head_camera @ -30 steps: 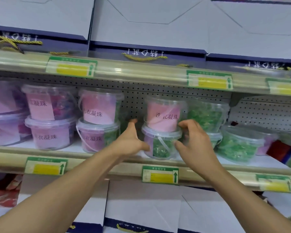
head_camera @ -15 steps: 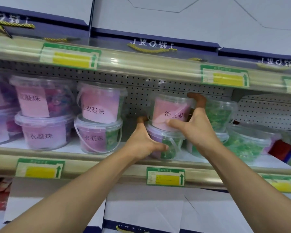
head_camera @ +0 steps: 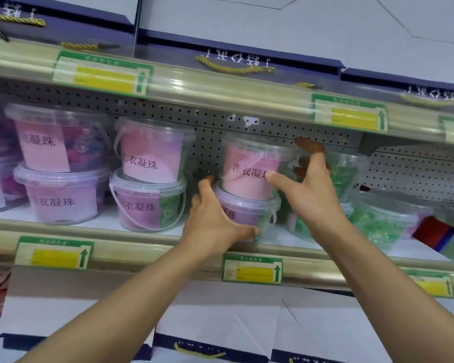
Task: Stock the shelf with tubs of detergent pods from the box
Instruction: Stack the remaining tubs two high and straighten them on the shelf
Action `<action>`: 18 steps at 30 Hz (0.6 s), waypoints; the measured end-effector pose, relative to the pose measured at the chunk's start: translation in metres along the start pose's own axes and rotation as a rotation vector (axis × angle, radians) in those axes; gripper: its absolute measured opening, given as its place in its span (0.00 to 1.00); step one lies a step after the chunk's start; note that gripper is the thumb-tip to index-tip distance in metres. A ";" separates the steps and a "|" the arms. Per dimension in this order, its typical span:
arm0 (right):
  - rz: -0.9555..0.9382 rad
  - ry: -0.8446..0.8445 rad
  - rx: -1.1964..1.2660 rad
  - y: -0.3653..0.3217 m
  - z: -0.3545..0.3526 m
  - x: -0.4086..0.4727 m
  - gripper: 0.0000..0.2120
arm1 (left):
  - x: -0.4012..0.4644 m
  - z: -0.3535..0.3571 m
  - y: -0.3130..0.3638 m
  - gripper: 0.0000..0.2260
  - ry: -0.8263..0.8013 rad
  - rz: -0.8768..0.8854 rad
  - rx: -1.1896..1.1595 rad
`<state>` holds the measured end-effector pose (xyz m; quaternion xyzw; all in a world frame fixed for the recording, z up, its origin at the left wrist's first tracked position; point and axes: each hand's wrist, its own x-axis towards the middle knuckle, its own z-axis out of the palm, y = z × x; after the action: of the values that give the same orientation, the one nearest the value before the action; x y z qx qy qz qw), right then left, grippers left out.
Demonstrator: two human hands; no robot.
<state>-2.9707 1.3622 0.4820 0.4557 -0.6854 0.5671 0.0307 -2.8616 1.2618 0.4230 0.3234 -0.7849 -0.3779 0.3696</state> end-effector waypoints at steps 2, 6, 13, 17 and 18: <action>0.010 -0.115 0.092 0.005 -0.002 0.005 0.36 | 0.008 -0.008 -0.001 0.55 -0.140 -0.041 -0.102; -0.048 -0.130 0.080 0.011 0.003 0.010 0.36 | 0.008 -0.009 -0.002 0.53 -0.110 -0.036 -0.123; -0.058 -0.101 0.035 0.007 0.004 0.008 0.34 | -0.006 -0.002 0.002 0.48 0.032 0.016 0.025; -0.077 -0.090 -0.038 0.000 -0.002 0.002 0.32 | -0.004 -0.010 0.000 0.51 -0.035 0.022 0.098; -0.079 -0.082 -0.057 0.000 -0.002 0.002 0.33 | -0.004 -0.010 0.000 0.50 -0.033 0.019 0.100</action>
<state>-2.9732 1.3627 0.4841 0.5042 -0.6836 0.5264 0.0378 -2.8513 1.2618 0.4256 0.3280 -0.8117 -0.3399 0.3436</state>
